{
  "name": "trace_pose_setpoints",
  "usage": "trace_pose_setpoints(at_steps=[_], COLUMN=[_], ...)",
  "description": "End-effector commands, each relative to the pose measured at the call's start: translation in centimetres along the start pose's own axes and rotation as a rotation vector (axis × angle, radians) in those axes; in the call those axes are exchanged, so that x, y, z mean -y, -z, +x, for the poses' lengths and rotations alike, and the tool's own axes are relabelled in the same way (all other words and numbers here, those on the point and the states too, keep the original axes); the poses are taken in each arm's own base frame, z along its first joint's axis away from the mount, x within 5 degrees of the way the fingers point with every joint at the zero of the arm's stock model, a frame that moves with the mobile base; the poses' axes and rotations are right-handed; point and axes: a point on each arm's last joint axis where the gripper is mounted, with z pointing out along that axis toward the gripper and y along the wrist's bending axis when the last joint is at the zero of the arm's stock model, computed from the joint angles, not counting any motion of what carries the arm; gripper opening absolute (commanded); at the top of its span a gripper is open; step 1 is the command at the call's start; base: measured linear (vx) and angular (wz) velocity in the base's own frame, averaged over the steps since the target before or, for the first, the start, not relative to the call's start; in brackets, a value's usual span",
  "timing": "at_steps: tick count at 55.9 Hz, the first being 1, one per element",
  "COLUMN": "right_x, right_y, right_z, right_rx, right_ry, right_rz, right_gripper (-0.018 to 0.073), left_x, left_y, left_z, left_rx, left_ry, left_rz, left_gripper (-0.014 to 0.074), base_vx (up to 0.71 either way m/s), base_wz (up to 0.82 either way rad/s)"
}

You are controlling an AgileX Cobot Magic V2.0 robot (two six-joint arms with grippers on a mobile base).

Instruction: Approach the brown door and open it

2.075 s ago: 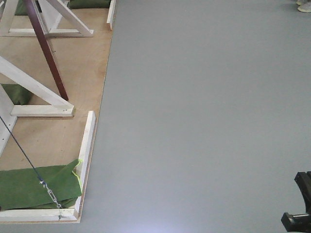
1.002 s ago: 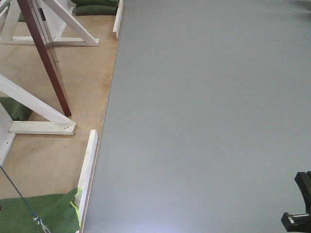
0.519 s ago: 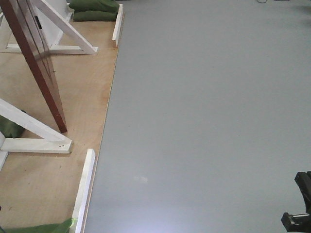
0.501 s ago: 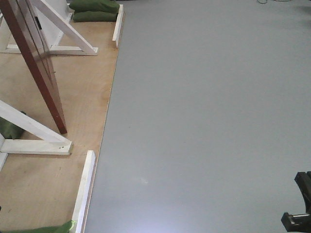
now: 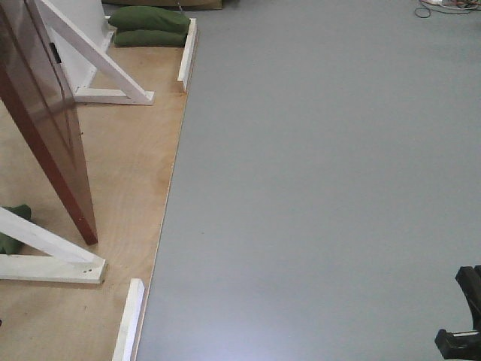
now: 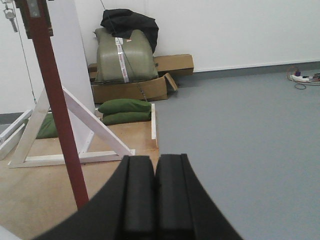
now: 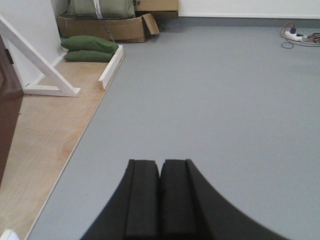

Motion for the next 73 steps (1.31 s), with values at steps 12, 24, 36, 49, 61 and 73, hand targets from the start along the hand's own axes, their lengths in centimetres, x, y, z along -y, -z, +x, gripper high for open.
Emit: trace_pose_setpoints(at_steps=[12, 24, 36, 49, 61, 73], right_x=[0.07, 0.07, 0.07, 0.07, 0.07, 0.07], right_y=[0.02, 0.02, 0.02, 0.02, 0.02, 0.02], right_z=[-0.64, -0.64, -0.62, -0.62, -0.62, -0.62], right_rx=[0.082, 0.082, 0.079, 0.079, 0.079, 0.079], right_ry=[0.015, 0.015, 0.015, 0.015, 0.015, 0.015], right_rz=[0.009, 0.009, 0.008, 0.008, 0.008, 0.008], right_gripper=[0.0000, 0.0000, 0.0000, 0.0000, 0.0000, 0.0000], left_x=[0.01, 0.01, 0.01, 0.01, 0.01, 0.01], left_y=[0.28, 0.28, 0.28, 0.28, 0.28, 0.28], left_z=[-1.43, -1.43, -1.43, -1.43, -1.43, -1.43], left_rx=[0.115, 0.115, 0.115, 0.115, 0.115, 0.115], left_ry=[0.004, 0.004, 0.004, 0.004, 0.004, 0.004], left_rz=[0.000, 0.000, 0.000, 0.000, 0.000, 0.000], left_gripper=[-0.0003, -0.0003, -0.0003, -0.0003, -0.0003, -0.0003], base_vx=[0.40, 0.42, 0.42, 0.41, 0.39, 0.34], base_wz=[-0.02, -0.01, 0.03, 0.03, 0.02, -0.01])
